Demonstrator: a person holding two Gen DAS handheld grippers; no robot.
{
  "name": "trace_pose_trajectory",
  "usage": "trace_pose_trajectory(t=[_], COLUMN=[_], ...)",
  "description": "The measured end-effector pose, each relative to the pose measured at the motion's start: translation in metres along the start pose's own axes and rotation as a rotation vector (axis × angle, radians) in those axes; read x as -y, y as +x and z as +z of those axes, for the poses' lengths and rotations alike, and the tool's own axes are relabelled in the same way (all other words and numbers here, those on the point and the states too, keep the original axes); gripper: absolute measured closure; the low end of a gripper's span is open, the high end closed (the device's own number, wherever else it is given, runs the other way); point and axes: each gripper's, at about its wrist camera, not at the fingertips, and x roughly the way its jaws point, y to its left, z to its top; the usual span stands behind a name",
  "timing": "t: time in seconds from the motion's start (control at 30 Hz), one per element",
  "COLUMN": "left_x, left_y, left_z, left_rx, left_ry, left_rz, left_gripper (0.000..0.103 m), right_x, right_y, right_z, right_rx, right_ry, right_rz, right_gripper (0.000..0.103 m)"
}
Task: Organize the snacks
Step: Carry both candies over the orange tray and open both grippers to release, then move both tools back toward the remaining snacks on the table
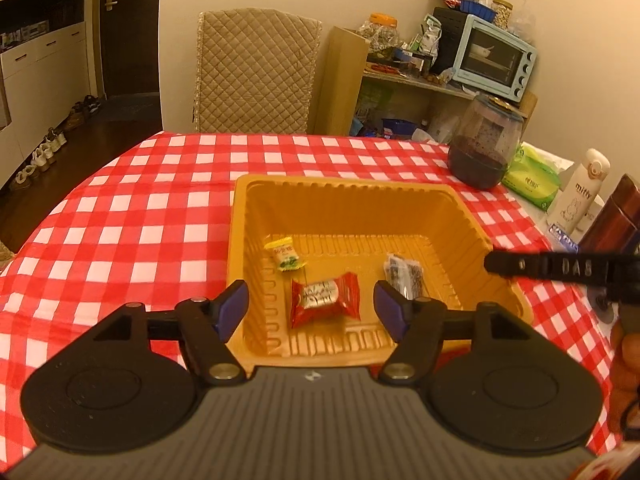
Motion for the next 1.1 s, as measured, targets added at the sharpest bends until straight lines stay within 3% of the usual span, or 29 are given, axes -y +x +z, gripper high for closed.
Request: trace_pose_trajectory(t=[0.07, 0.13, 0.17, 0.5, 0.57, 1.1], left_x=[0.0, 0.0, 0.0, 0.002, 0.004, 0.024], left_y=[-0.004, -0.008, -0.011, -0.051, -0.063, -0.165], left_z=[-0.003, -0.007, -0.009, -0.033, -0.039, -0.084], left_rx=[-0.002, 0.001, 0.003, 0.012, 0.013, 0.044], left_ry=[0.007, 0.008, 0.008, -0.033, -0.04, -0.044], left_rz=[0.003, 0.01, 0.011, 0.024, 0.027, 0.047], left_gripper=[0.037, 0.037, 0.037, 0.036, 0.031, 0.028], right_x=[0.002, 0.002, 0.003, 0.01, 0.01, -0.017], right_y=[0.001, 0.003, 0.002, -0.033, -0.044, -0.143], right_z=[0.001, 0.003, 0.003, -0.008, -0.016, -0.083], right_rx=[0.016, 0.02, 0.024, 0.025, 0.006, -0.015], right_ry=[0.02, 0.029, 0.038, 0.05, 0.05, -0.004], right_rz=[0.025, 0.042, 0.036, -0.022, -0.05, -0.092], right_gripper=[0.079, 0.056, 0.04, 0.039, 0.039, 0.039])
